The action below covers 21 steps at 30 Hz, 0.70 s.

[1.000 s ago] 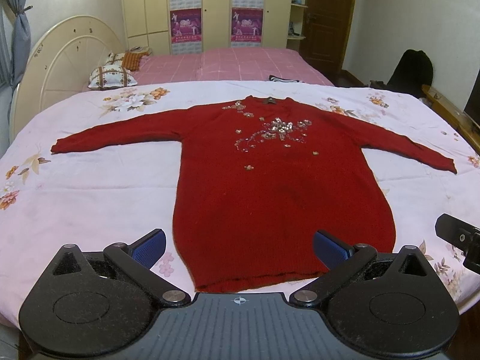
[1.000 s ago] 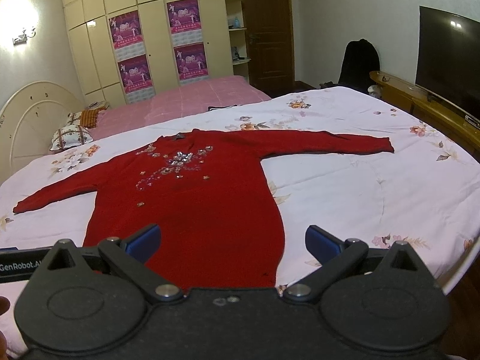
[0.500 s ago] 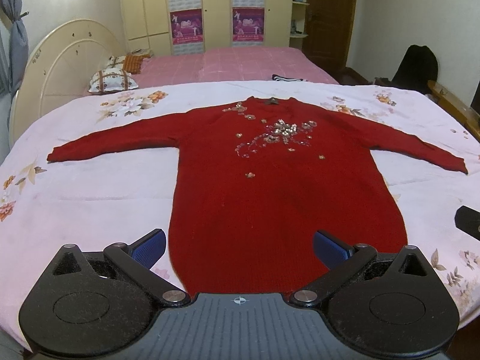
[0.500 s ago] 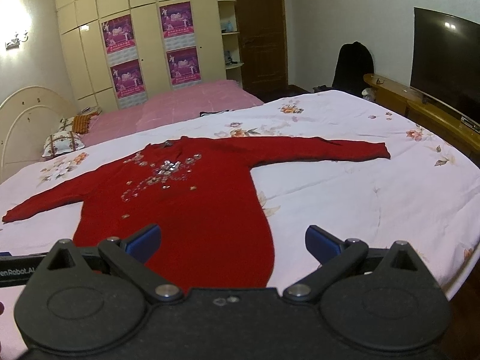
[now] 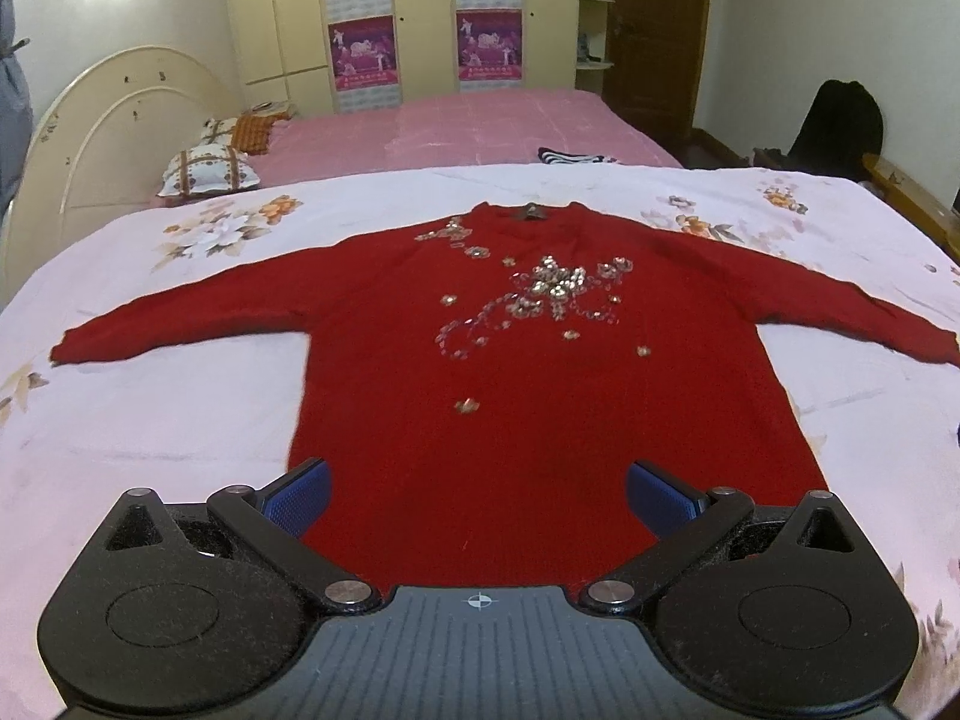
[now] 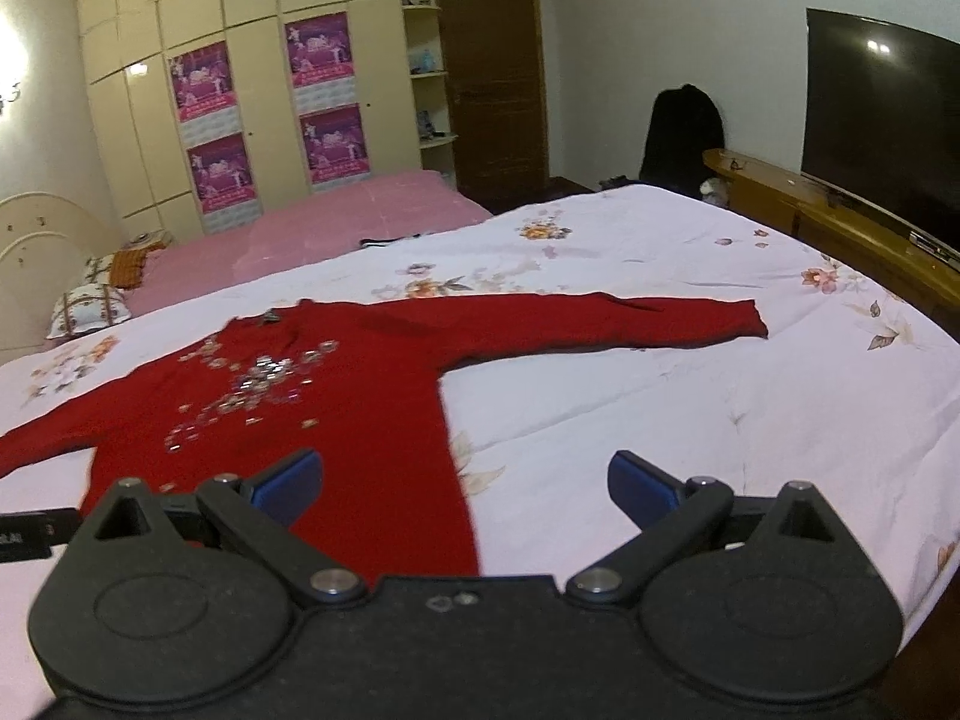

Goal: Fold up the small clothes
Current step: 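Lower the right gripper onto the sweater sleeve and close on it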

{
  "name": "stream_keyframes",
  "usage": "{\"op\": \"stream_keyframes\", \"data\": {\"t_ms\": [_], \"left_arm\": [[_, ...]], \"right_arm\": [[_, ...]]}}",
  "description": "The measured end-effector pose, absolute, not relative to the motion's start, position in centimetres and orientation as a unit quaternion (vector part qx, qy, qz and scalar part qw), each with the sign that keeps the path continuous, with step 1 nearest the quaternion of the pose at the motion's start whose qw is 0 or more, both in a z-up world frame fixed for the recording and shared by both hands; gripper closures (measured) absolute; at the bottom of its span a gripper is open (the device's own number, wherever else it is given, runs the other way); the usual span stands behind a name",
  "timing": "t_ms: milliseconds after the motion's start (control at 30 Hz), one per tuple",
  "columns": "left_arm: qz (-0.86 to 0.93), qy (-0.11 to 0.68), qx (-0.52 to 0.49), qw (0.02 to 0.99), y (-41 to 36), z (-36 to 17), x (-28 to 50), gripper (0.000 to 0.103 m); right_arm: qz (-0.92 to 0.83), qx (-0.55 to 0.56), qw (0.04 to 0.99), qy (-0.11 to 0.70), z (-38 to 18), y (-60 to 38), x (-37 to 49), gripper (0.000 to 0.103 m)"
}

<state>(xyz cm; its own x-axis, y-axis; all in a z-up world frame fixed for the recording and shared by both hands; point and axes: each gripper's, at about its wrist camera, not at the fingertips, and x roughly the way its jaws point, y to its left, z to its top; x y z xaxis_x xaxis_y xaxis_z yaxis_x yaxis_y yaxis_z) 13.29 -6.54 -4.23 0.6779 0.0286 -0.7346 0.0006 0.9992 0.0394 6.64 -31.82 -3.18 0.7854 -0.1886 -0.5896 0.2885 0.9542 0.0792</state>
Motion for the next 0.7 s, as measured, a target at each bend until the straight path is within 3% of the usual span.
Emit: {"op": "stream_keyframes", "data": {"t_ms": [700], "left_arm": [[0.022, 0.441, 0.025, 0.897, -13.7, -10.9, 30.2, 0.0]], "right_arm": [[-0.233, 0.156, 0.896, 0.345, -10.3, -47.8, 21.0, 0.004]]}}
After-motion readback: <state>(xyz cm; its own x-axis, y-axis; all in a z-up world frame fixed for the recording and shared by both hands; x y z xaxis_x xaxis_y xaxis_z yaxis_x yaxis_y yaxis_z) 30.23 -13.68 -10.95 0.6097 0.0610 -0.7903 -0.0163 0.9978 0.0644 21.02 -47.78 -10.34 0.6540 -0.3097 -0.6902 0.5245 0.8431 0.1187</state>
